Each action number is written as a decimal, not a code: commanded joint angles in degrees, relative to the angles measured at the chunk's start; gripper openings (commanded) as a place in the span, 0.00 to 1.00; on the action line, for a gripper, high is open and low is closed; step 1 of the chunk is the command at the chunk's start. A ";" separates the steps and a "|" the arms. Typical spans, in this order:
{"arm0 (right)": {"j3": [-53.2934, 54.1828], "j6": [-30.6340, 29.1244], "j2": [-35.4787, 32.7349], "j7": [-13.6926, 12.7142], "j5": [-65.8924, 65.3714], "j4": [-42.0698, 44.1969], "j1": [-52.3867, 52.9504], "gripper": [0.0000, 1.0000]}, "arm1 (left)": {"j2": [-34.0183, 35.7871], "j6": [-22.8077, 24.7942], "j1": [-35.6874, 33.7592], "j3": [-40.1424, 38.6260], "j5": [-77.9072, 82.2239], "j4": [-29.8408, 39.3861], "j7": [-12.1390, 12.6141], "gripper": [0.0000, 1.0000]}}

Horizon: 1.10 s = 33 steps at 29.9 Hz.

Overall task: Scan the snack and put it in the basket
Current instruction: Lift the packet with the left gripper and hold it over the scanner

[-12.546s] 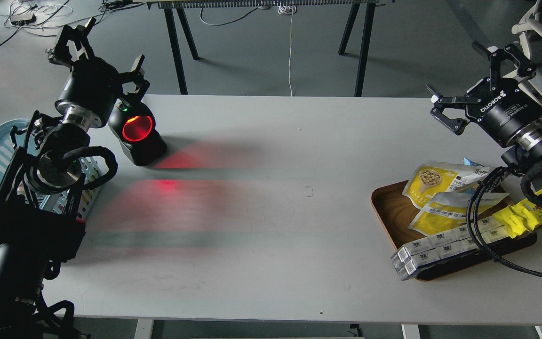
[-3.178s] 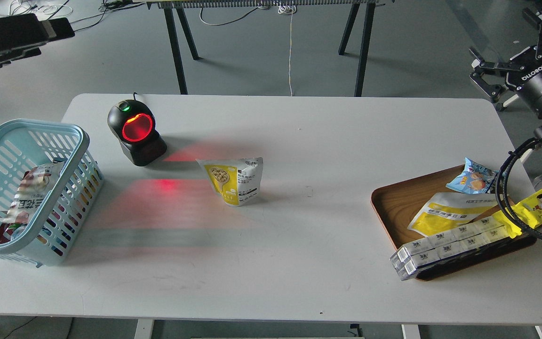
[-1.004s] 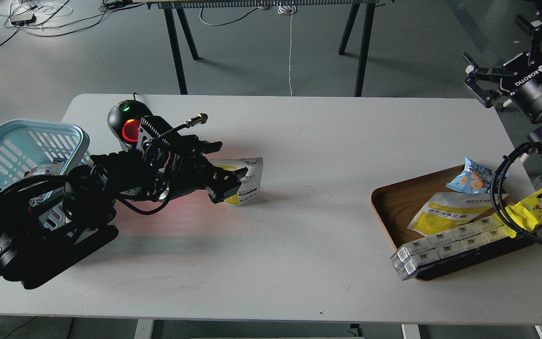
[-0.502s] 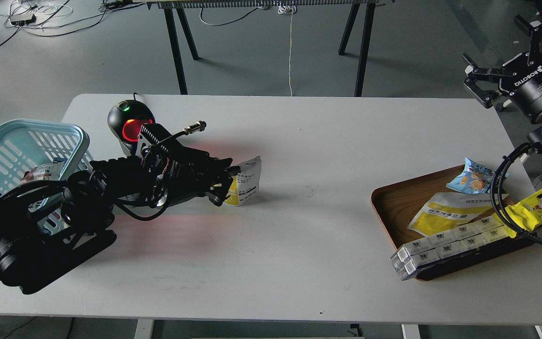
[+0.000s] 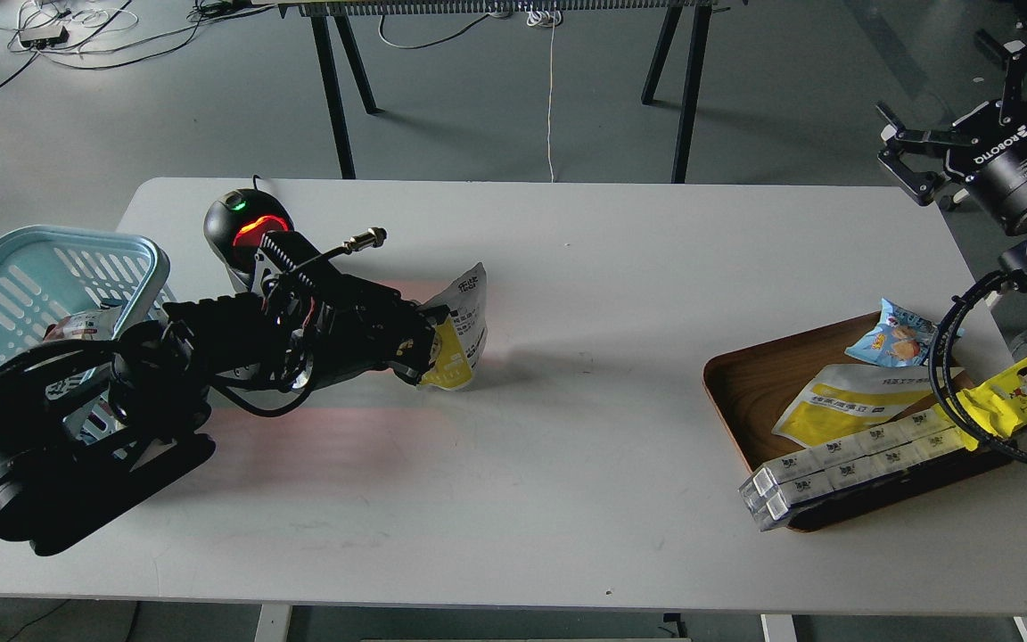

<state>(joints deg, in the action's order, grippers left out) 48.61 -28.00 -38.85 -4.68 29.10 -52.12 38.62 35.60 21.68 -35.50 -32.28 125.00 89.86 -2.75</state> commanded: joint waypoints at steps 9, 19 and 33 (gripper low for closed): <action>0.08 0.00 -0.17 -0.07 -0.01 -0.09 0.06 0.96 | 7.98 -2.34 -0.45 -5.59 0.00 7.08 -5.59 0.00; 0.17 0.49 -0.35 -0.07 -0.01 -0.27 0.32 0.96 | 13.26 -2.26 -3.26 -17.72 0.00 8.58 -14.91 0.00; 0.17 0.93 -0.44 -0.07 -0.01 -0.44 0.94 0.96 | 19.33 -2.26 -5.81 -17.73 0.00 8.67 -16.76 0.00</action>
<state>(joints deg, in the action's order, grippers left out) 48.78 -27.07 -39.20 -4.75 29.09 -52.52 39.54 55.01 19.46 -42.07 -50.24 125.00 98.51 -19.47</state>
